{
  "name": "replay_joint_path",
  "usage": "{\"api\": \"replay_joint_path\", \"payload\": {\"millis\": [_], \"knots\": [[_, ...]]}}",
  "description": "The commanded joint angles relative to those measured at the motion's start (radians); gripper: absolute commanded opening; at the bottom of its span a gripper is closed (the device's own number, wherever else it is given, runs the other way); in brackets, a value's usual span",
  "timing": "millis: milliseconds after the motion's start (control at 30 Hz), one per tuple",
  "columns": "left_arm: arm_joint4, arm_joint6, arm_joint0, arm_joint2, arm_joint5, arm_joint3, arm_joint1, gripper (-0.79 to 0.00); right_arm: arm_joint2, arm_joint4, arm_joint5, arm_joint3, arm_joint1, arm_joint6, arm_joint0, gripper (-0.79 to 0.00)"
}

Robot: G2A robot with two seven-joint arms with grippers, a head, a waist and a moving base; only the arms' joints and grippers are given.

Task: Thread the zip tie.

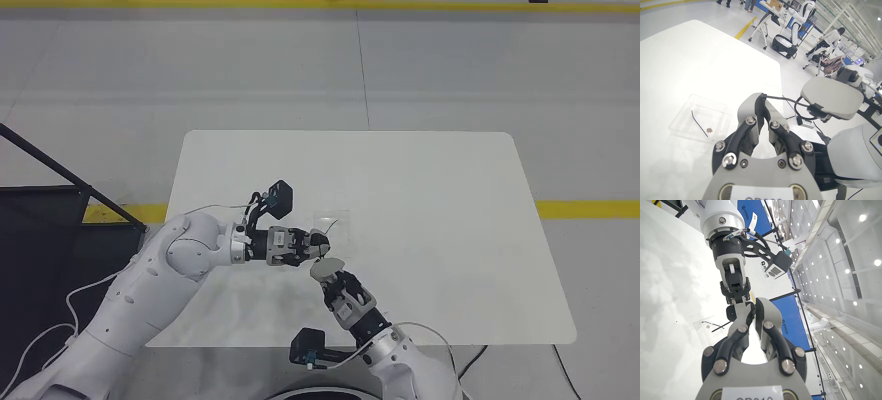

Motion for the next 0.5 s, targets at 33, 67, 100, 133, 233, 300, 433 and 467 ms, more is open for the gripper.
{"api": "replay_joint_path", "payload": {"millis": [33, 67, 100, 133, 233, 300, 433, 467], "knots": [[0.005, 0.0, 0.0, 0.0, -0.004, -0.001, 0.0, -0.785, -0.001, -0.002, -0.002, 0.001, 0.0, 0.001, 0.002, -0.785], [0.006, 0.001, 0.001, 0.0, -0.005, -0.002, 0.0, -0.785, -0.002, 0.0, -0.003, 0.001, 0.0, 0.0, 0.003, -0.785], [0.009, 0.002, 0.001, -0.001, -0.007, -0.004, 0.0, -0.785, -0.002, -0.002, -0.005, 0.001, 0.0, 0.0, 0.003, -0.785], [0.012, 0.003, 0.002, -0.001, -0.008, -0.005, 0.001, -0.785, -0.002, -0.002, -0.006, 0.001, 0.0, 0.0, 0.004, -0.785], [0.03, 0.011, 0.006, -0.006, -0.008, -0.012, 0.001, -0.785, -0.003, -0.003, -0.009, 0.0, 0.001, 0.002, 0.004, -0.785], [0.047, 0.02, 0.01, -0.01, -0.003, -0.018, 0.001, -0.785, -0.003, -0.004, -0.01, 0.0, 0.001, 0.002, 0.004, -0.785], [0.079, 0.042, 0.02, -0.018, 0.005, -0.031, 0.002, -0.785, -0.004, -0.007, -0.016, -0.001, 0.001, 0.003, 0.005, -0.785], [0.087, 0.048, 0.023, -0.02, 0.004, -0.034, 0.002, -0.785, -0.004, -0.006, -0.018, -0.001, 0.001, 0.004, 0.005, -0.785]]}}
